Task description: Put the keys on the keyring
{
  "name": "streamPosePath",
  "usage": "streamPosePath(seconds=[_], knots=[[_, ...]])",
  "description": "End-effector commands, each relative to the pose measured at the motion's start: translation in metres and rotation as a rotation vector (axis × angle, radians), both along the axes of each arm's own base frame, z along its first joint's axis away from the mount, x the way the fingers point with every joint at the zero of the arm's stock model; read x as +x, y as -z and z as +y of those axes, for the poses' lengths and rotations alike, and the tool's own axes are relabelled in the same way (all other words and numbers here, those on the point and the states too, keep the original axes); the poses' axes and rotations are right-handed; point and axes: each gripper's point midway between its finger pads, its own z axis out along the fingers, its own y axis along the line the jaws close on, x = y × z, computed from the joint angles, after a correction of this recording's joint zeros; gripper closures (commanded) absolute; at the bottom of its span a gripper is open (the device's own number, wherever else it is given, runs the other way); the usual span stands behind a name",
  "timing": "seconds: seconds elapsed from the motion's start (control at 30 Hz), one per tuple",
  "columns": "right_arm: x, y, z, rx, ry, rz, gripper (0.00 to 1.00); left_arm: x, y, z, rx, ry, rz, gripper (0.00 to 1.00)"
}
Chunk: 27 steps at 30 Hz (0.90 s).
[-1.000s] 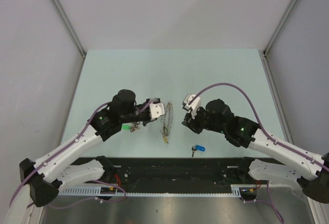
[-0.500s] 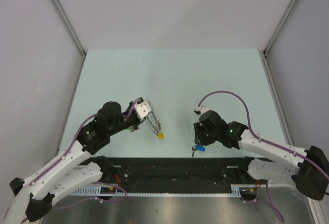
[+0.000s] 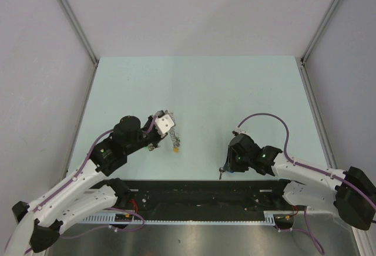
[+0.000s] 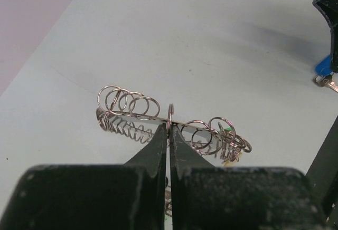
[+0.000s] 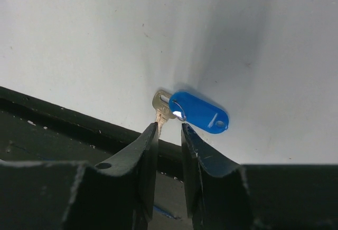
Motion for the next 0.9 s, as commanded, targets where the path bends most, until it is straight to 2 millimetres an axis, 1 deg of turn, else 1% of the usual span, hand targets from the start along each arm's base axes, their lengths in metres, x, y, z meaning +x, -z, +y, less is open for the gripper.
streamPosePath(seconds=[0.0, 0.1, 0.23, 0.43, 0.67, 0.87], knots=[[0.009, 0.001, 0.008, 0.023, 0.050, -0.011, 0.72, 0.006, -0.014, -0.001, -0.036, -0.013, -0.046, 1.00], [0.010, 0.004, 0.008, 0.013, 0.052, -0.013, 0.74, 0.006, -0.013, -0.001, -0.032, -0.011, -0.041, 1.00], [0.009, 0.009, 0.001, -0.028, 0.069, -0.012, 0.75, 0.006, -0.013, -0.001, -0.034, -0.008, -0.039, 1.00], [0.010, 0.007, -0.008, -0.054, 0.089, -0.033, 0.75, 0.005, -0.013, -0.002, -0.035, -0.004, -0.037, 1.00], [0.010, 0.012, 0.001, -0.042, 0.056, -0.018, 0.78, 0.005, -0.015, -0.001, -0.038, -0.007, -0.039, 1.00], [0.006, 0.018, -0.001, -0.069, 0.054, 0.002, 0.79, 0.005, -0.015, 0.000, -0.039, -0.007, -0.040, 1.00]])
